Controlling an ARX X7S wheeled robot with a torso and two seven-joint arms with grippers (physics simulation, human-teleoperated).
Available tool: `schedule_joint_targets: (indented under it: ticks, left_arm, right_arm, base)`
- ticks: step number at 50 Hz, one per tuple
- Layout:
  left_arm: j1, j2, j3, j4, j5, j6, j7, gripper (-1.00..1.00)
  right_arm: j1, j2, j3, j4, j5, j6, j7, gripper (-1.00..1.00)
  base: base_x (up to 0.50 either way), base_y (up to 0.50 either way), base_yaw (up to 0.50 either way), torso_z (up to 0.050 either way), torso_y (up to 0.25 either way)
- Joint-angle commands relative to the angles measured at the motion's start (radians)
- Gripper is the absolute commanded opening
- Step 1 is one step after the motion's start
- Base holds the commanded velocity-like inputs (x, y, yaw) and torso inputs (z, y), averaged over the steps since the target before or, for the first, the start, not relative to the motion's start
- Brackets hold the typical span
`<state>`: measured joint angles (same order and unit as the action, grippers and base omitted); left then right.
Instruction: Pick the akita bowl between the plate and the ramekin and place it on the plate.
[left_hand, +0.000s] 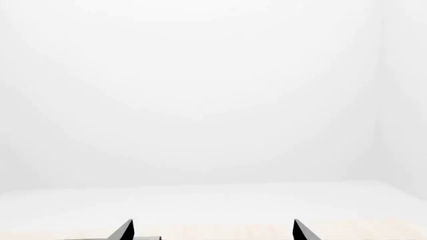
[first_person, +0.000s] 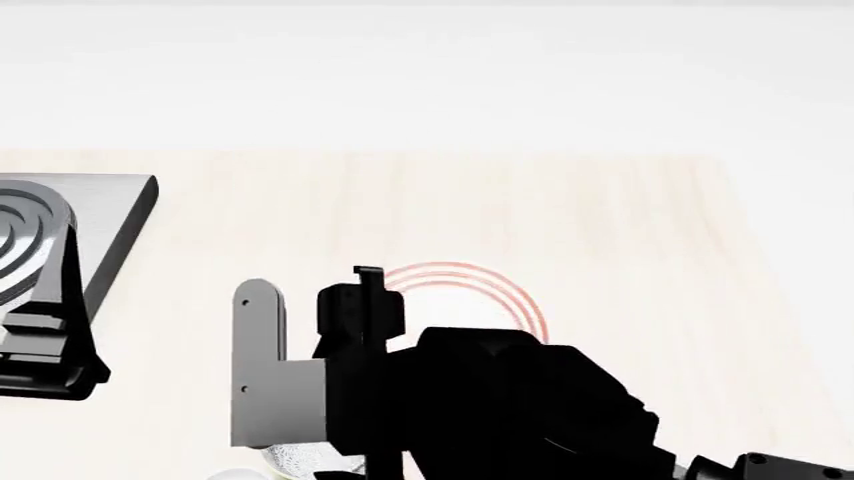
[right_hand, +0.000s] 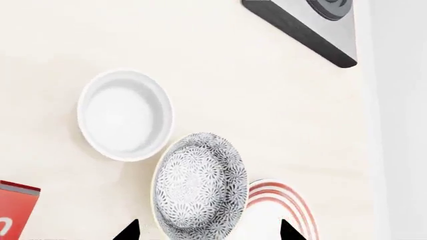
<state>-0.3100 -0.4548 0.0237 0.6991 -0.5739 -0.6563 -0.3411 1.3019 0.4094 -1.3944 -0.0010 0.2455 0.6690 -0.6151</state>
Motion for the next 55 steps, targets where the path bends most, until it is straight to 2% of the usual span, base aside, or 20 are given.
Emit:
schedule_joint_targets:
  ticks: [1,26,42,55]
  left_arm:
    - [0.003,-0.002,-0.001,-0.004,-0.007,0.004,0.002,1.0]
    - [0.007,-0.011,-0.009,0.004,-0.028,-0.003,-0.007,1.0]
    - [0.012,-0.015,-0.016,0.006,-0.041,0.003,-0.006,1.0]
    - [0.019,-0.016,-0.017,0.006,-0.046,0.012,-0.004,1.0]
  right_arm:
    - [-0.019,-0.022,-0.031,0.059,-0.024,-0.038,-0.002,1.0]
    - [-0.048,-0.092,-0.043,0.209,-0.069,-0.136,0.038,1.0]
    - [-0.072,-0.106,-0.051,0.199,-0.026,-0.141,-0.014,1.0]
    - [-0.091,-0.145,-0.063,0.313,-0.051,-0.188,0.0,1.0]
  base:
    - [0.0,0.0,0.0,0.0,0.0]
    - [0.0,0.0,0.0,0.0,0.0]
    - [0.0,0.0,0.0,0.0,0.0]
    - [0.0,0.0,0.0,0.0,0.0]
